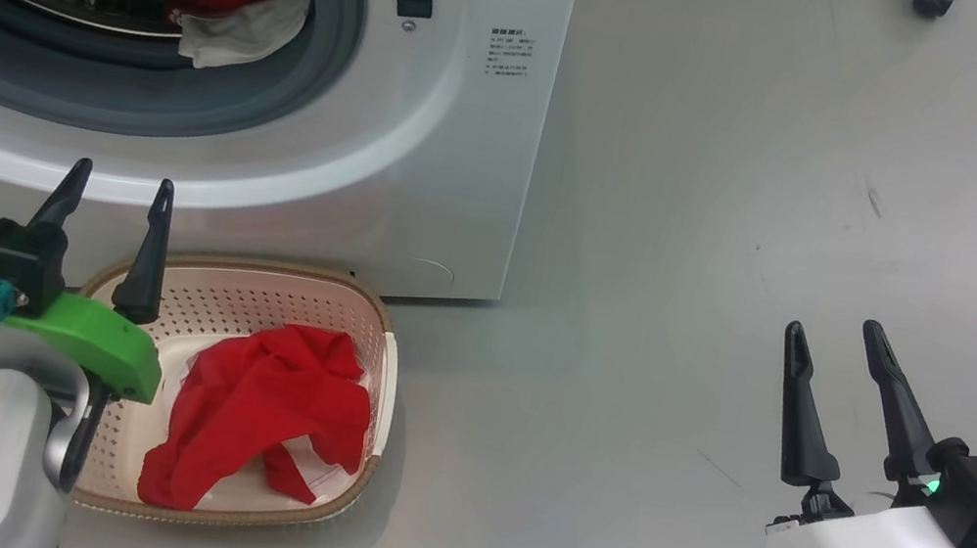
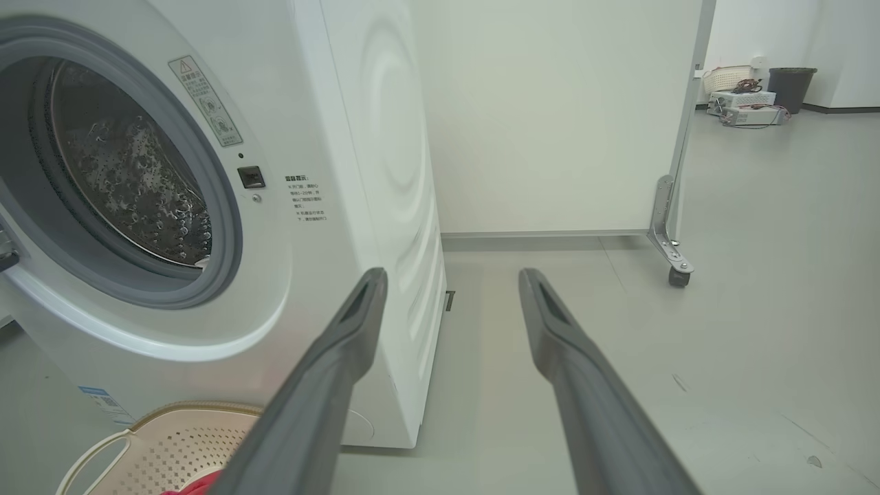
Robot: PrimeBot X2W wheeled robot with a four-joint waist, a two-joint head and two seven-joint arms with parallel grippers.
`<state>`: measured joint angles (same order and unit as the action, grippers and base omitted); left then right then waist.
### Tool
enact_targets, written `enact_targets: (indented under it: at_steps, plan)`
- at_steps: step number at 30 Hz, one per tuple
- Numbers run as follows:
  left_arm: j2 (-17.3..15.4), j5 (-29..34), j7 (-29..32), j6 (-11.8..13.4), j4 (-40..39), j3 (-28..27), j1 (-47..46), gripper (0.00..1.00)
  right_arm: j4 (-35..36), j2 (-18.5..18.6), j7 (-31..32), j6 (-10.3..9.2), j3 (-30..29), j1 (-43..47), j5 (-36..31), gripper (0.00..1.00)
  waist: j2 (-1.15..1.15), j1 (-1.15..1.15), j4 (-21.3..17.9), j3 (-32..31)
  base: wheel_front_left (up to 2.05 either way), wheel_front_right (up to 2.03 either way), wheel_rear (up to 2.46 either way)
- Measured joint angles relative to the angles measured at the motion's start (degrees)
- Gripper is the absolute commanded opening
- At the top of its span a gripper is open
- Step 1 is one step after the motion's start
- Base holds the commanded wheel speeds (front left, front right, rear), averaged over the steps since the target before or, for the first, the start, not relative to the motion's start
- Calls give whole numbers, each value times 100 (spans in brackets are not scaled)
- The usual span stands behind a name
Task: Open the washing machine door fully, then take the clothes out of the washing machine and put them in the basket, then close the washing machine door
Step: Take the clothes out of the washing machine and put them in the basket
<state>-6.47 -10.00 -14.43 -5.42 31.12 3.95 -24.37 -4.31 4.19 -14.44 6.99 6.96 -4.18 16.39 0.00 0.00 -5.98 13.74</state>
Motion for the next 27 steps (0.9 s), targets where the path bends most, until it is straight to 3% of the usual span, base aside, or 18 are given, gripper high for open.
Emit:
enact_targets:
  at_steps: [11, 27]
  plan:
    - [127, -178, -1, -15, -983, -300, 1049, 100, 31, 0, 0, 0, -57, 277, 4, 100, 0, 0, 188, -484, 0, 0, 0]
    - [201, -190, -1, -51, -1782, -355, 1634, 100, 125, -11, 0, 0, -37, 416, 20, 100, 0, 0, 140, -562, 0, 0, 0]
